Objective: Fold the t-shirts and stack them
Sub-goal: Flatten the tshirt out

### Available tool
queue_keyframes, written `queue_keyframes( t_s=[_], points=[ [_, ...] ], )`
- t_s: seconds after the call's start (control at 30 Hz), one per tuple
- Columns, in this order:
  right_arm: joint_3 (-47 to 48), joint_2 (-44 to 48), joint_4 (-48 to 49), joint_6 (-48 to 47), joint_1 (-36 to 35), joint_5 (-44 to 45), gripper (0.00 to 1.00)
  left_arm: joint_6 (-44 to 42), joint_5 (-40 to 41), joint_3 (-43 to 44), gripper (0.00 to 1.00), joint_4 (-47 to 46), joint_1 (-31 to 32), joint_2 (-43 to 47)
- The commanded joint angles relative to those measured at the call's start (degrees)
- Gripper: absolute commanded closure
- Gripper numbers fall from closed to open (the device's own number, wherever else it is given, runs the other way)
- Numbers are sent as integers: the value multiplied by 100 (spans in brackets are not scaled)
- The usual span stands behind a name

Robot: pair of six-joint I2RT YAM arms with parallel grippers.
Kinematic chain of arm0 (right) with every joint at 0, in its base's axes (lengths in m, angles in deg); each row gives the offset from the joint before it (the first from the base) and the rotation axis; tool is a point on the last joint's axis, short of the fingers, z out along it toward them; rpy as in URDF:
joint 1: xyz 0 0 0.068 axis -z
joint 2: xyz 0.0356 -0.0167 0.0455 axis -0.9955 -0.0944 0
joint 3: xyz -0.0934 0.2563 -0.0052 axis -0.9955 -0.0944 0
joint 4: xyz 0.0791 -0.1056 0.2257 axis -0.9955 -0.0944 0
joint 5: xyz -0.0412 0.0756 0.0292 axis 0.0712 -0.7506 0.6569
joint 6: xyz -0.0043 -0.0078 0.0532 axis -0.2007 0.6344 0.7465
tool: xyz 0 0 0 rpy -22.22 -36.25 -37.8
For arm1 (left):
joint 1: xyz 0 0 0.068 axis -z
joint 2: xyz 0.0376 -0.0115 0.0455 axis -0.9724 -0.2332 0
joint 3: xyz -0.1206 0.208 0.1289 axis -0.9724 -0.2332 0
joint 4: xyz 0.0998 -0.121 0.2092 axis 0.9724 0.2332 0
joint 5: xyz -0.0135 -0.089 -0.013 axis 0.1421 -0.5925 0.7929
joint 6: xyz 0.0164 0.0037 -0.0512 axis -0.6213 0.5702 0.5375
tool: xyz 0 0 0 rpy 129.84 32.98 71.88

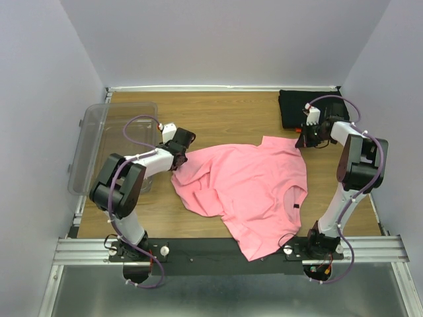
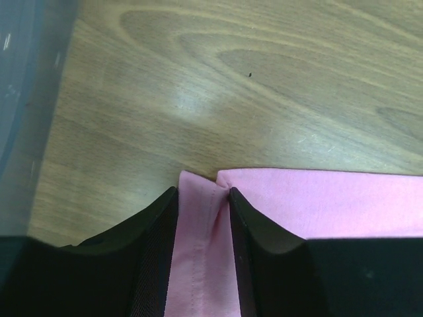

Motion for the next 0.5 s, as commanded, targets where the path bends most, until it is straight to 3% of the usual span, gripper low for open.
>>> queue_keyframes(
  t_s=[0.0,0.47],
  points=[
    [-45,143,102,52,124,-105,98,-161,-3,202,55,196,-34,-213],
    [-370,389,181,-1,563,-17,100,-987,-785,395,44,-33,-148,-292]
  ],
)
